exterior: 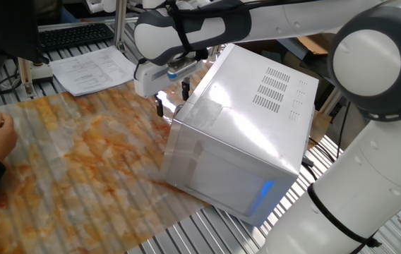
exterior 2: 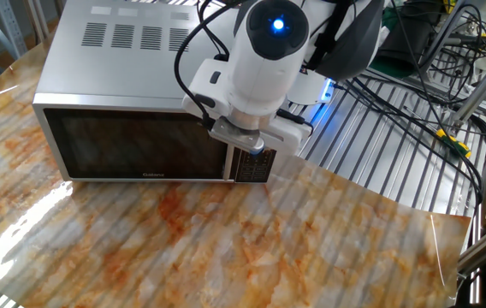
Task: Open the microwave door
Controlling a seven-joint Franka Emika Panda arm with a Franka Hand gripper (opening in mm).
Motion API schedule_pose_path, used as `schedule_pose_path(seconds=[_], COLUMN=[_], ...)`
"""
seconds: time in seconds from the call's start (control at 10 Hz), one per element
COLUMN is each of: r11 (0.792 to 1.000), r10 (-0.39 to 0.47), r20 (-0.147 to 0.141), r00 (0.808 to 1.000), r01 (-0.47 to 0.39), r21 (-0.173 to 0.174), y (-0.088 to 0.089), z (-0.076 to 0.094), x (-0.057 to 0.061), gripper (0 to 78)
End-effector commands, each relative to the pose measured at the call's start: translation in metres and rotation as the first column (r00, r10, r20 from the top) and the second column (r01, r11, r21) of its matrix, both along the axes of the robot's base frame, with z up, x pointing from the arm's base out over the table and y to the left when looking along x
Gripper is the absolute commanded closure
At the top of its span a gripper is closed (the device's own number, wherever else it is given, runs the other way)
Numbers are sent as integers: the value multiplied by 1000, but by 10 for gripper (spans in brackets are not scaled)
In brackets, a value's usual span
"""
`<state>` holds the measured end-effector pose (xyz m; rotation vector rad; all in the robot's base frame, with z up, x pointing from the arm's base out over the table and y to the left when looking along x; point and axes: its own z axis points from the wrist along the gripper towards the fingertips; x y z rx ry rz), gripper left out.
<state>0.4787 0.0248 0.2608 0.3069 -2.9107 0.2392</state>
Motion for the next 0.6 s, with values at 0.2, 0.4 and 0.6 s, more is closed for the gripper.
schedule_pose_path(seconds=[0.2,0.4,0.6], r11=[1000,998,995], r10=[-25,-58,-75], r20=[41,62,61], r00=[999,996,995], r01=[25,60,79], r21=[-11,-34,-62], y=[0,0,0], z=[1,1,1], x=[1,1,1], gripper=[1,1,1])
